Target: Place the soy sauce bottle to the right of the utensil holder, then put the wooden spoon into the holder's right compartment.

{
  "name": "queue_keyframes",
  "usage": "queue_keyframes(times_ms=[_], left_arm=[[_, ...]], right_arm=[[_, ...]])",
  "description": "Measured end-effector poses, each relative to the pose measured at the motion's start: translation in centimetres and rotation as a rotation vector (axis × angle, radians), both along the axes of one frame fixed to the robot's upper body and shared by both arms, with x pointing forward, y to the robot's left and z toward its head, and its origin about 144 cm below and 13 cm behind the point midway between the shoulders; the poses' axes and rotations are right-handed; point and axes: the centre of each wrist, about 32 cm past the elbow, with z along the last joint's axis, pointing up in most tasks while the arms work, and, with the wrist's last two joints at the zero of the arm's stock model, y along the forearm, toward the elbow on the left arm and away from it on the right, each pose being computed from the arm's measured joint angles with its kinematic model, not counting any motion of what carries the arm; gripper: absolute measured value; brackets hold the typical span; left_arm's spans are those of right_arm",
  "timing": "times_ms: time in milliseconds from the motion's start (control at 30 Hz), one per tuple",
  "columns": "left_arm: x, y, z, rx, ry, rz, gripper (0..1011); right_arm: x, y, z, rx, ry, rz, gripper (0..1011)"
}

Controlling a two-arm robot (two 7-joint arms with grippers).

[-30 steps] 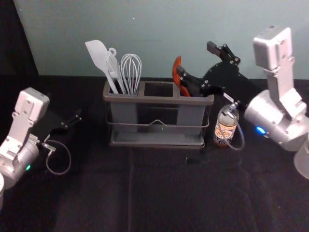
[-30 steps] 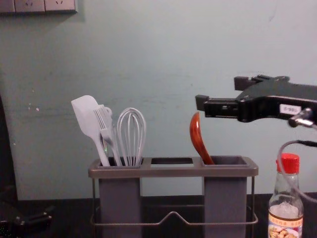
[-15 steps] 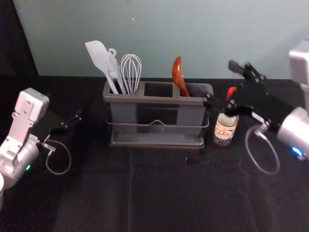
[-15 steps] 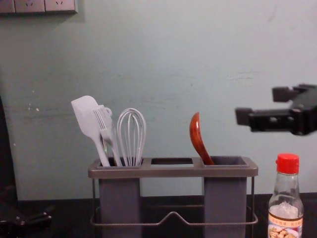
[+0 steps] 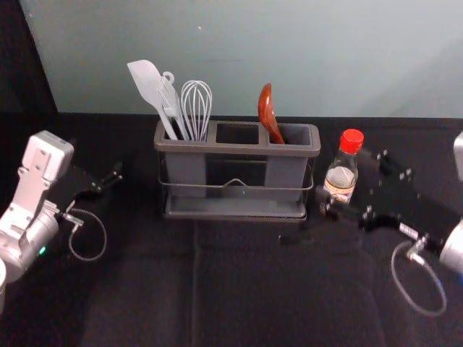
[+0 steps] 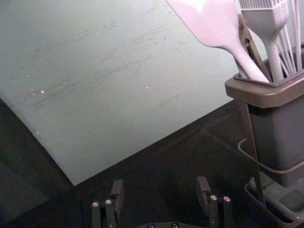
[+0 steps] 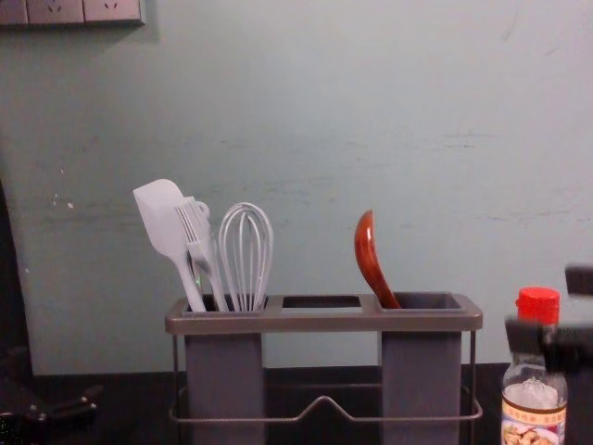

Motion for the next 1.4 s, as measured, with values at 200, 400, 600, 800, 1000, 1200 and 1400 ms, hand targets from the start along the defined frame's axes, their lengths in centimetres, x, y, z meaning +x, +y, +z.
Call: queue_keyframes(times_ms=[200,400,600,800,1000,1200,1400], left_arm=[[0.0,0.0,0.0,0.000,0.000,0.000,1005],[0.0,0.0,0.0,0.000,0.000,0.000,1005],[0.0,0.0,0.0,0.000,0.000,0.000,1005],[0.0,0.0,0.0,0.000,0.000,0.000,1005],[0.0,0.0,0.0,0.000,0.000,0.000,1005],[0.0,0.0,0.0,0.000,0.000,0.000,1005],[0.0,0.0,0.0,0.000,0.000,0.000,1005]], right_arm=[[-0.5,0.1,-2.2,0.001,0.058,-0.018,1002],[-0.5,0.6,-4.0,0.010,0.099,-0.064,1003],[-0.6,0.9,-5.4,0.021,0.118,-0.092,1002],[-0.7,1.1,-6.9,0.036,0.112,-0.113,1003],[-0.9,1.3,-8.1,0.051,0.081,-0.123,1002],[-1.0,1.3,-8.8,0.053,0.070,-0.129,1002],[-1.0,1.3,-9.0,0.053,0.069,-0.131,1002]])
